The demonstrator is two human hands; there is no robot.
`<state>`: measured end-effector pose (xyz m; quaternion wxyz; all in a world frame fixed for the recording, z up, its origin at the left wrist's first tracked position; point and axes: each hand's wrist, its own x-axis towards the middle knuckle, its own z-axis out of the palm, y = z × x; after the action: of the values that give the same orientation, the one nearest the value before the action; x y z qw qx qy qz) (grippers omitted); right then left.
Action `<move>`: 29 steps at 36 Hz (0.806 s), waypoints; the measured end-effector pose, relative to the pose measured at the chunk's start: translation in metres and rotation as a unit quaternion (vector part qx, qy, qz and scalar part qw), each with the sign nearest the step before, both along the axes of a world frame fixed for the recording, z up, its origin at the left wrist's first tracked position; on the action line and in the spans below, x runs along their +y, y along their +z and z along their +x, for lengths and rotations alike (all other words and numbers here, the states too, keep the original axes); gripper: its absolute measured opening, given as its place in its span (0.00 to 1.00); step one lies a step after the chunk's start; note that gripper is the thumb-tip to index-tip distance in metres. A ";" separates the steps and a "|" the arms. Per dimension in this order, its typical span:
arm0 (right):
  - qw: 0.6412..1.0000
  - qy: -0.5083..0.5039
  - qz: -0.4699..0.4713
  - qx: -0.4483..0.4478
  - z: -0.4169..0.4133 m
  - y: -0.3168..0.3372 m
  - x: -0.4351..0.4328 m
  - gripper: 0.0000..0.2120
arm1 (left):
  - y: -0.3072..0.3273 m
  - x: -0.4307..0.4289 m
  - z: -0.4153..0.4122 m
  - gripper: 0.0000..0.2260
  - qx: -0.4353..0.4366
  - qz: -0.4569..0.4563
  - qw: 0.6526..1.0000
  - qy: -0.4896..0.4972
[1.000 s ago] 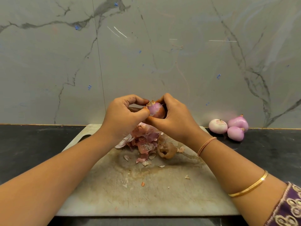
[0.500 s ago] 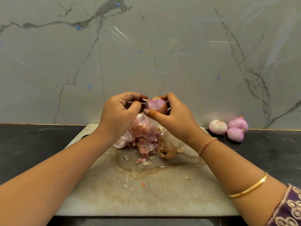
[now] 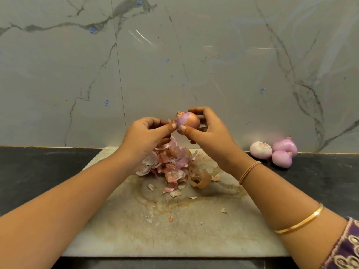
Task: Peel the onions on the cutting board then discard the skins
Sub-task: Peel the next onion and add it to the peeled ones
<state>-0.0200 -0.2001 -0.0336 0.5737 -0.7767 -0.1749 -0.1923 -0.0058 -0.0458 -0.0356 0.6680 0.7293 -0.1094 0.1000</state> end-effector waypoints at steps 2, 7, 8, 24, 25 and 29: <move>1.000 0.008 0.022 0.010 0.001 0.000 -0.001 0.18 | 0.000 -0.001 0.000 0.06 0.011 -0.022 0.999 -0.024; 0.998 0.028 0.045 0.018 0.000 0.002 0.000 0.17 | 0.003 0.000 0.001 0.01 -0.020 -0.033 0.999 -0.012; 0.998 0.032 0.047 0.019 -0.001 0.002 0.000 0.17 | 0.004 0.000 0.001 0.02 -0.024 -0.037 0.999 -0.008; 0.939 0.172 0.244 0.169 -0.005 0.008 -0.003 0.09 | 0.008 0.003 -0.002 0.07 -0.107 0.035 0.992 0.054; 0.934 0.179 0.256 0.176 -0.004 0.009 -0.004 0.08 | 0.009 0.003 -0.002 0.07 -0.104 0.030 0.993 0.047; 0.937 0.165 0.256 0.171 -0.003 0.009 -0.003 0.07 | 0.008 0.004 -0.003 0.07 -0.130 0.052 0.989 0.054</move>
<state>-0.0235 -0.2028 -0.0241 0.7979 -0.5852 -0.1447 0.0025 -0.0091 -0.0416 -0.0279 0.6030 0.7485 -0.1614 0.2240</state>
